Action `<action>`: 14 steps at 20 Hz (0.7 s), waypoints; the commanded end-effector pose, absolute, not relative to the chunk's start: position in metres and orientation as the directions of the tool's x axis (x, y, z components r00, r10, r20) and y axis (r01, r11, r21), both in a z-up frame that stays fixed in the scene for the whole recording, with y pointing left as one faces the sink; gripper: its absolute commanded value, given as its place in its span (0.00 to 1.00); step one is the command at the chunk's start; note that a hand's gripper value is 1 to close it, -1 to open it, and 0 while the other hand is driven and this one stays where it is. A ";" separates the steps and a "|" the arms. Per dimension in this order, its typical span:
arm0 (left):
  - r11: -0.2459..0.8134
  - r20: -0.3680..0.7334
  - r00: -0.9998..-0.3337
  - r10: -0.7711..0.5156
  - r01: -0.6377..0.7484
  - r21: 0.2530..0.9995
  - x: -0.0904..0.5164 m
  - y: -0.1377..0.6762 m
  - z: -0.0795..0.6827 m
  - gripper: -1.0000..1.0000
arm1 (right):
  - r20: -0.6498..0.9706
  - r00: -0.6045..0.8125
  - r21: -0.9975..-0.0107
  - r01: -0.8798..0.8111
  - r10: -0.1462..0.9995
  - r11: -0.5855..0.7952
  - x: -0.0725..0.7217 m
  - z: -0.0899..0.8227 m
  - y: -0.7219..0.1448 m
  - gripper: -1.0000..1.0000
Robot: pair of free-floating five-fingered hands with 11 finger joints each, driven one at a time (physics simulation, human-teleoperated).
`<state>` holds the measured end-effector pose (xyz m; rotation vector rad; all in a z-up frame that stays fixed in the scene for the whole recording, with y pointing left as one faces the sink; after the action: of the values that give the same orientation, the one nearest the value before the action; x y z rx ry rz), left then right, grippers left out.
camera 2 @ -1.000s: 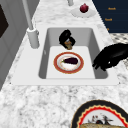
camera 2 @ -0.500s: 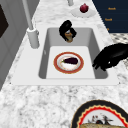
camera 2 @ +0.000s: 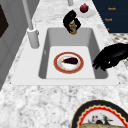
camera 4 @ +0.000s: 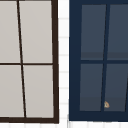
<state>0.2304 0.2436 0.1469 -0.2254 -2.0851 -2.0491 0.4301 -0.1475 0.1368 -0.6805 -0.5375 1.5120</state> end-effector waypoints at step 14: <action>0.022 0.254 -0.966 -0.037 0.253 0.967 0.230 0.244 0.147 0.50 | -0.040 0.005 -0.698 -0.715 0.999 -0.024 0.396 0.194 -0.241 1.00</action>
<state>0.2304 0.2436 0.1469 -0.2254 -2.0851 -2.0491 0.4087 -0.2242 0.1876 -0.6606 -0.5624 1.5025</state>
